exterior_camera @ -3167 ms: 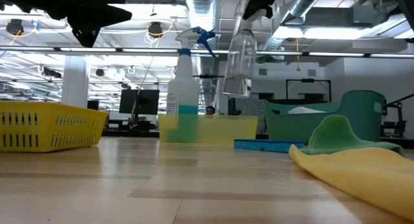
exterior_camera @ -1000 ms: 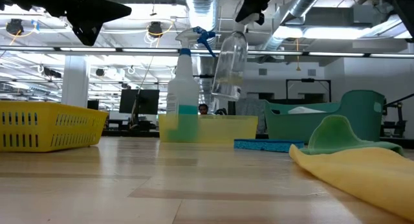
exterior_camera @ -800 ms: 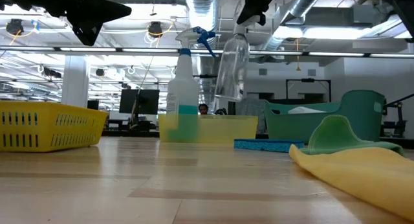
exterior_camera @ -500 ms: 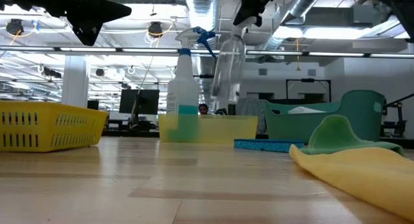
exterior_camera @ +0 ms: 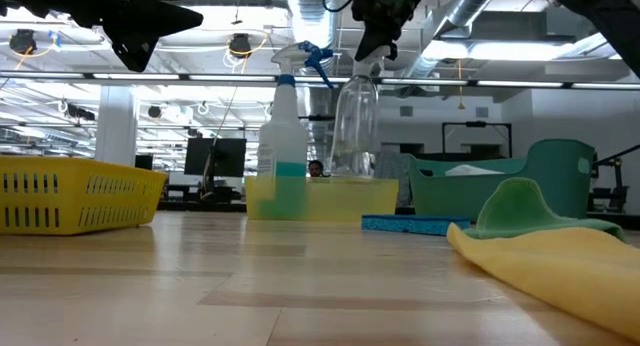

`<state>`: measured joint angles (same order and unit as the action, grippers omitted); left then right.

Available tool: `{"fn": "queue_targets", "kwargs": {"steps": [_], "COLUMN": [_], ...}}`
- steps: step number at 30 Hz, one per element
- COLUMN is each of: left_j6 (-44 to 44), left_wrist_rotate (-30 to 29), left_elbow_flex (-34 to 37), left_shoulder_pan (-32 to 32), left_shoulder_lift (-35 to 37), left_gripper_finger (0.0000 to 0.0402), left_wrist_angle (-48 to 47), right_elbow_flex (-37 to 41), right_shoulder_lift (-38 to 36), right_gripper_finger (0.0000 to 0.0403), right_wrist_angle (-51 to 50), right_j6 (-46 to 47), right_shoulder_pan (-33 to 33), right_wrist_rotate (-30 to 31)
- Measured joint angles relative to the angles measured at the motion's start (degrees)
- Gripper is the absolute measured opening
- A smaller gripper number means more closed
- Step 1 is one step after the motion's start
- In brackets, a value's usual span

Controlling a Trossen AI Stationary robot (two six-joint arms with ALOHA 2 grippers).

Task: Pick & Place Kitchen Items
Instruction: Put the transparent spray bottle into the top yellow bin

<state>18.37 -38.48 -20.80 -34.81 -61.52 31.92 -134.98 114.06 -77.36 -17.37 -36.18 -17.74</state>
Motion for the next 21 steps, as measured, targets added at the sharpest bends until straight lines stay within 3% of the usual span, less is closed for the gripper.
{"fn": "queue_targets", "kwargs": {"steps": [21], "left_j6": [0.09], "left_wrist_rotate": [0.02], "left_elbow_flex": [0.0], "left_shoulder_pan": [0.0], "left_shoulder_lift": [0.0], "left_gripper_finger": [0.014], "left_wrist_angle": [0.24], "right_elbow_flex": [-0.09], "right_shoulder_lift": [4.22], "right_gripper_finger": [0.0095], "right_wrist_angle": [4.26], "right_j6": [-0.42], "right_shoulder_pan": [-0.9], "right_wrist_rotate": [-0.14]}}
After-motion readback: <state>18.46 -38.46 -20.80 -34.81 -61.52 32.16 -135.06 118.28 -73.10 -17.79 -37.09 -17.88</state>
